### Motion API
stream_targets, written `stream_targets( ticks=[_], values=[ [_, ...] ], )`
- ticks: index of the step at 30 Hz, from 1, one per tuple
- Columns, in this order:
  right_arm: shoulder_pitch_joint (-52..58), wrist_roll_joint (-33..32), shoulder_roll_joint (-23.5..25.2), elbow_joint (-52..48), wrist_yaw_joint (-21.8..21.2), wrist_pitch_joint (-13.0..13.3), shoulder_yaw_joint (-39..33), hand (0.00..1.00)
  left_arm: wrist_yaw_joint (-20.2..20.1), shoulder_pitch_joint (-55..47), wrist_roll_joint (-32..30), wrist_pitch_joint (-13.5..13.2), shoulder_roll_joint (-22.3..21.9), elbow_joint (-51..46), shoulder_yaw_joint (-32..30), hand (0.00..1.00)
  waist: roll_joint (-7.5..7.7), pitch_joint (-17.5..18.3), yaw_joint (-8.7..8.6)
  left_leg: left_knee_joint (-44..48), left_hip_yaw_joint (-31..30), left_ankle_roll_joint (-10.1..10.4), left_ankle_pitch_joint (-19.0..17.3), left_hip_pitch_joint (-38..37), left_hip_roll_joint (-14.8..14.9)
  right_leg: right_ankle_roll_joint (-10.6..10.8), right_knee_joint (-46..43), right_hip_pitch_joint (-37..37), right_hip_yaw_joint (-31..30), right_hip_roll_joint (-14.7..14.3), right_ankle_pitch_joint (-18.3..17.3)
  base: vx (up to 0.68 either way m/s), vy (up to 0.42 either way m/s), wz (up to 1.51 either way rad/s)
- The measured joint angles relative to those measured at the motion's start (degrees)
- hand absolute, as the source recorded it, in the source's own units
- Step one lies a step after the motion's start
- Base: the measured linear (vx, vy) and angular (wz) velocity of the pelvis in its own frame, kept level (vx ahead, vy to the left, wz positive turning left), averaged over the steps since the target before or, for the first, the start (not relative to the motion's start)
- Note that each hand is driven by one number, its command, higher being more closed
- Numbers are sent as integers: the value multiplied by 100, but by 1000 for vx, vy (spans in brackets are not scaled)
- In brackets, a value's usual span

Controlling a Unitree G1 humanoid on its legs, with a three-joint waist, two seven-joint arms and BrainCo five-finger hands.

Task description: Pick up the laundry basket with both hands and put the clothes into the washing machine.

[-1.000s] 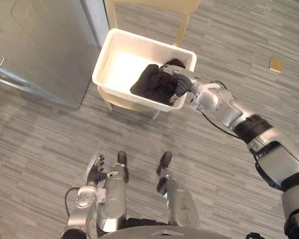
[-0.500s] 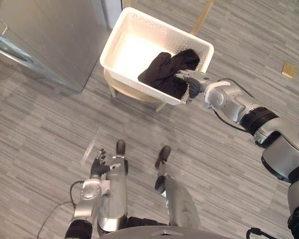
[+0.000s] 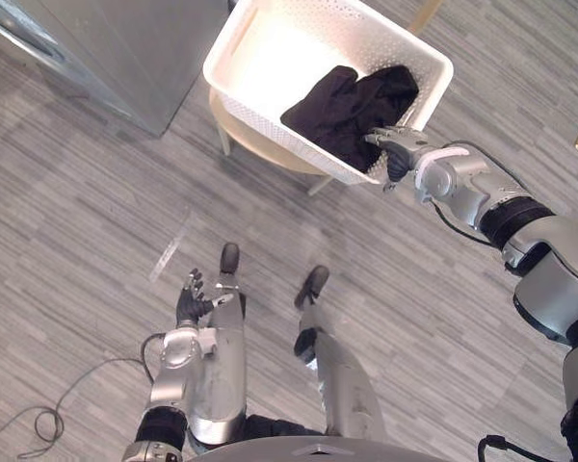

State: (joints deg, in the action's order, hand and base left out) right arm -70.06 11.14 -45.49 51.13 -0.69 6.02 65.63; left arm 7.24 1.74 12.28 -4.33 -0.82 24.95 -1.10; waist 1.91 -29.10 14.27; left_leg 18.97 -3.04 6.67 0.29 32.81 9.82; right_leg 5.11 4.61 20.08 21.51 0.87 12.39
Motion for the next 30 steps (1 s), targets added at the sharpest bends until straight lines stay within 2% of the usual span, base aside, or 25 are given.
stream_targets(
  ticks=[4,9,14,20,23,24,27,30],
  values=[
    [-77,-3,-2,169,-14,16,67,0,-15,54,387,-44,-218,-206,12,0,63,-32,3,82,-21,-20,-9,106,-44,23,0,10,135,63,3,48,49,15],
    [-469,-17,-12,215,2,0,85,0,-51,107,646,-83,-331,-423,36,0,102,-48,16,302,-20,-57,-126,359,-14,232,-31,146,433,127,-12,49,48,-5],
    [-809,-83,-6,-78,98,-6,80,0,-51,106,658,-81,-335,-421,-17,0,118,-56,71,622,-21,-43,-334,466,100,98,-74,146,445,37,118,54,23,-10],
    [-1072,-308,19,-345,232,37,82,0,-40,244,564,-80,-334,-403,-119,0,155,-69,145,698,-107,-39,-454,377,214,82,-41,-26,295,-99,404,50,56,-1],
    [-1180,-465,45,-299,236,39,130,0,-20,370,313,-72,-268,-276,-97,0,258,-82,175,536,-99,-85,-410,198,288,111,-2,-120,17,-153,678,44,94,-2],
    [-1186,-474,49,-290,235,36,147,0,-20,387,286,-72,-244,-260,-89,0,288,-82,175,501,-95,-83,-389,166,291,117,-2,-132,-23,-157,701,57,86,-5],
    [-1238,-511,63,-258,211,1,389,0,-1,439,192,-69,-127,-148,-81,0,521,-71,174,373,-15,-73,-327,40,321,111,-2,-140,-120,-163,722,41,37,-10],
    [-1238,-566,63,-124,209,0,419,0,-6,440,97,-68,-88,-139,2,0,599,-72,159,381,-13,-17,-335,31,370,118,-2,-139,-221,-210,715,19,21,-9]
  ],
)
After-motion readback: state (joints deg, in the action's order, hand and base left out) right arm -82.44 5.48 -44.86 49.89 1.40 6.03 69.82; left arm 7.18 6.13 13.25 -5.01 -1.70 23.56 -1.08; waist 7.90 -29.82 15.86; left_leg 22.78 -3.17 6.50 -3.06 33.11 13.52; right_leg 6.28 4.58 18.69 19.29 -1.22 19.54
